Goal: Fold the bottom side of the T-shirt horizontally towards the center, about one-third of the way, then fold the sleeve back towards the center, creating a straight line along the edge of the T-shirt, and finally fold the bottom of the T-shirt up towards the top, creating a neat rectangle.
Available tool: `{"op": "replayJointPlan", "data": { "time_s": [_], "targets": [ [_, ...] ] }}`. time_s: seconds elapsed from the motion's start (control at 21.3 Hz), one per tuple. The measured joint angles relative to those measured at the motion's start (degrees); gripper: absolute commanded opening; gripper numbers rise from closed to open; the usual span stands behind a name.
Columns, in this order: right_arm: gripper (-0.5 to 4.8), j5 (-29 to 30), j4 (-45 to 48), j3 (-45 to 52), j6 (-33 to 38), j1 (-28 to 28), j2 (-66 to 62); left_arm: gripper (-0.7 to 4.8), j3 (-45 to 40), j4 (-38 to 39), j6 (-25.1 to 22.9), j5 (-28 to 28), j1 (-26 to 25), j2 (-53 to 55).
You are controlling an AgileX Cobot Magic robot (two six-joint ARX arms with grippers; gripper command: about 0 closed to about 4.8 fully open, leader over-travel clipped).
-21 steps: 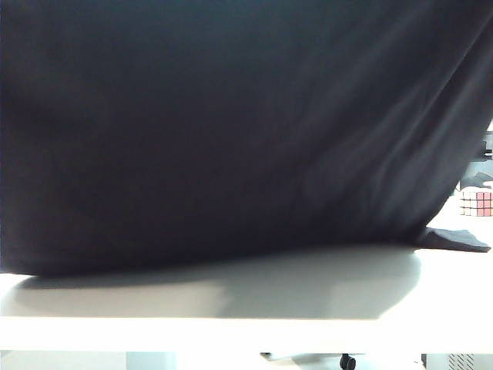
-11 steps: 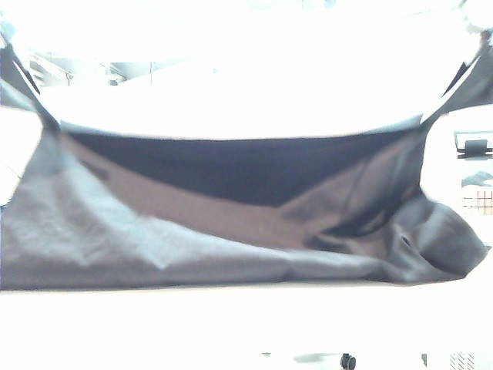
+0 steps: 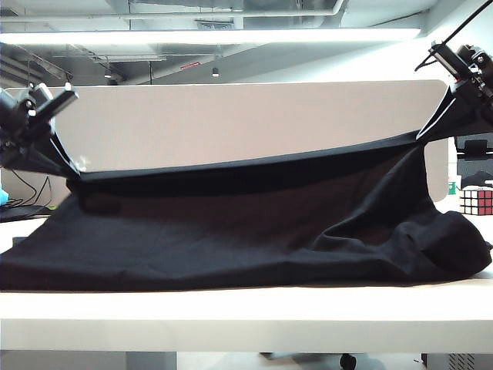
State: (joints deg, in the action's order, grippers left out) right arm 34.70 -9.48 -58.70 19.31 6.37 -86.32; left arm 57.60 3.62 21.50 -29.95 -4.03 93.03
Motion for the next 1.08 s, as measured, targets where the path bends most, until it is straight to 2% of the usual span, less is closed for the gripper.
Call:
{"op": "replayJointPlan", "data": {
  "time_s": [0.05, 0.09, 0.14, 0.23, 0.33, 0.42, 0.56, 0.7, 0.89, 1.08],
  "targets": [
    [2.01, -0.92, 1.22, 0.00, -0.07, 0.00, -0.26, 2.41, -0.02, -0.55, -0.02, 0.00, 0.09, 0.85],
    [3.40, -1.81, 3.61, 0.00, -0.31, 0.00, -0.90, 3.30, -0.04, -1.86, -0.37, 0.35, 0.07, 1.73],
    [3.60, -2.89, 5.68, 0.00, -0.35, 0.20, -1.29, 3.33, -0.02, -2.54, -0.76, 1.36, -0.46, 1.81],
    [3.60, -5.73, 7.10, -0.20, -0.33, 0.42, -1.31, 3.33, 0.00, -2.99, -1.20, 3.30, -1.66, 1.79],
    [3.51, -6.03, 9.81, -0.46, -1.14, 1.99, -1.27, 3.33, 0.37, -2.93, -1.14, 3.85, -3.58, 1.79],
    [3.23, -6.27, 9.86, -0.96, -1.16, 3.80, -1.25, 3.33, 0.68, -1.53, -1.14, 3.96, -5.81, 1.79],
    [3.25, -6.32, 7.91, -3.10, -1.16, 7.43, -4.15, 3.33, 0.66, 2.93, -1.90, 6.95, -8.50, 1.81],
    [3.24, -6.14, 4.72, -3.21, -1.16, 7.91, -9.07, 3.33, 0.68, 3.43, -4.72, 9.20, -8.74, 1.81],
    [3.24, -5.16, 4.61, -3.37, -1.16, 7.43, -14.23, 3.34, 1.16, 2.86, -5.22, 9.33, -8.61, 3.61],
    [3.24, -5.20, 3.48, -3.32, -1.22, 7.65, -16.81, 3.45, 4.42, 8.00, -5.46, 7.98, -8.85, 9.77]
  ]
}}
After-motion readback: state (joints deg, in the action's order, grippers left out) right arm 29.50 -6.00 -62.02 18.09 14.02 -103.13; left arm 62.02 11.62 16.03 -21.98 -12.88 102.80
